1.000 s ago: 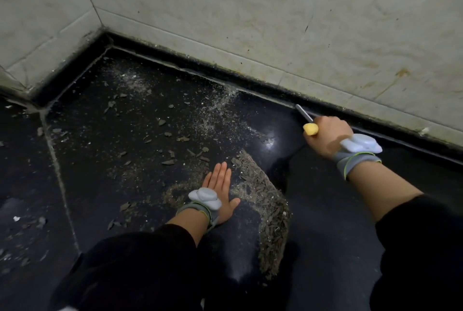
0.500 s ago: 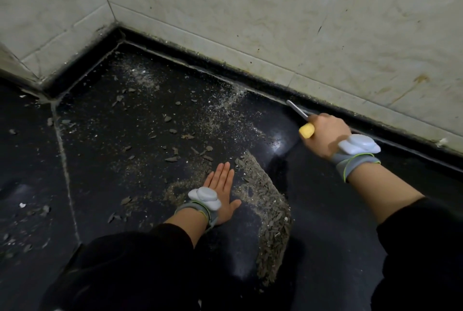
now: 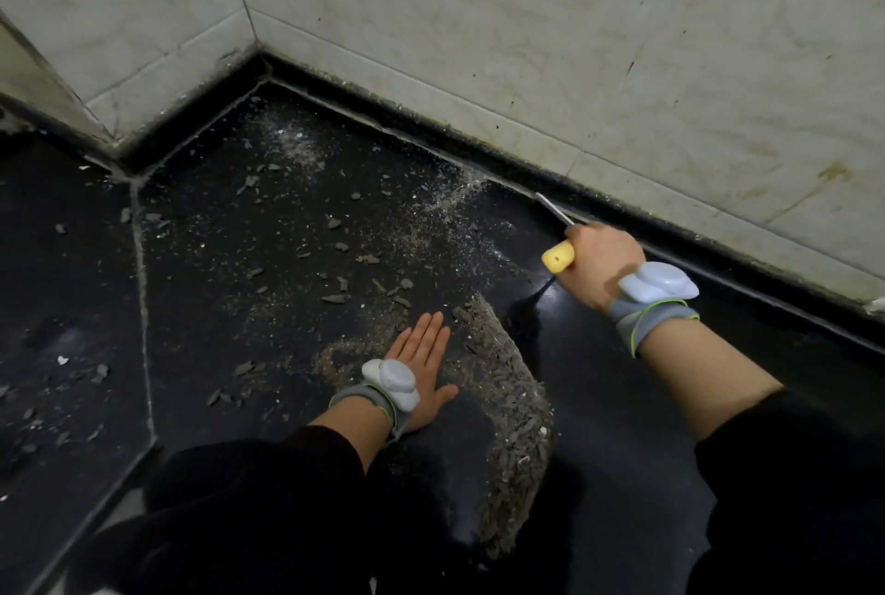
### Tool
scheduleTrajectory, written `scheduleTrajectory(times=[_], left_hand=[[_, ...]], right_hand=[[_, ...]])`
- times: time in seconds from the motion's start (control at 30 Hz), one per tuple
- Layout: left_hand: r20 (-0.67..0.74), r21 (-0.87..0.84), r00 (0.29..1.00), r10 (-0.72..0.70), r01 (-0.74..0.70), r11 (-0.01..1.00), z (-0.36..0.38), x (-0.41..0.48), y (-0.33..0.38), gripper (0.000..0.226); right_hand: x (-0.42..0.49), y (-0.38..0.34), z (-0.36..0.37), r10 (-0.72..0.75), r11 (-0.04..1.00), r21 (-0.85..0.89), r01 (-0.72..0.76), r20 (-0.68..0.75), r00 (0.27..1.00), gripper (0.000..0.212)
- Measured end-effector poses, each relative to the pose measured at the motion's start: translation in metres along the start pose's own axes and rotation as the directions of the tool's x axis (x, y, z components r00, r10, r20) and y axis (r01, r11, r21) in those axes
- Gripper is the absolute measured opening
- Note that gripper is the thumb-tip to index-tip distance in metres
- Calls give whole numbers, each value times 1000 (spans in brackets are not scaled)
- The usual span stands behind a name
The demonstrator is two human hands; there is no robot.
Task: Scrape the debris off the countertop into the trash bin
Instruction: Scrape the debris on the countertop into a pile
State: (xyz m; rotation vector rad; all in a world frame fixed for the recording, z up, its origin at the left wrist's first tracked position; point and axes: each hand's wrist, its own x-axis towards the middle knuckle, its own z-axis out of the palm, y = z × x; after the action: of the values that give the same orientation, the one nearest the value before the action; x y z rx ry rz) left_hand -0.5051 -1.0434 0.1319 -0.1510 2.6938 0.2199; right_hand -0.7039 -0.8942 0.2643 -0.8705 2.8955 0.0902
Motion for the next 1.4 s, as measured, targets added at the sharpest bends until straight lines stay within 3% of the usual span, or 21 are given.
scheduleTrajectory(times=[0.1, 0.2, 0.3, 0.57, 0.8, 0.97, 1.23, 1.4], left_hand=[[6, 2, 1000, 8, -8, 1000, -1, -1, 0, 80], [2, -3, 1000, 12, -12, 1000, -4, -4, 0, 79], [-16, -4, 999, 37, -37, 999, -8, -9, 0, 77], [-215, -162, 977, 18, -54, 985, -45, -6, -35, 67], [-268, -271, 929, -254, 180, 946, -67, 21, -113, 51], [-266, -302, 910, -319, 235, 924, -80, 42, -161, 24], [-276, -393, 871, -406, 283, 875, -85, 55, -186, 31], [-242, -313, 891, -384, 303, 900, -85, 54, -189, 24]], right_hand=[[-15, -13, 3, -159, 986, -38, 160, 36, 987, 39], [-27, -20, -10, -244, 970, 29, 243, 35, 969, 41], [-32, -24, -33, -192, 974, 117, 194, -31, 981, 28], [-18, -32, -44, 34, 982, 186, -21, -63, 997, 26], [10, -38, -33, 111, 989, 108, -104, -53, 992, 26], [29, -41, -25, 106, 993, 49, -107, 20, 994, 31], [34, -45, -29, -51, 995, 85, 43, 98, 994, 39], [41, -44, -37, -13, 996, 84, 13, -1, 1000, 31]])
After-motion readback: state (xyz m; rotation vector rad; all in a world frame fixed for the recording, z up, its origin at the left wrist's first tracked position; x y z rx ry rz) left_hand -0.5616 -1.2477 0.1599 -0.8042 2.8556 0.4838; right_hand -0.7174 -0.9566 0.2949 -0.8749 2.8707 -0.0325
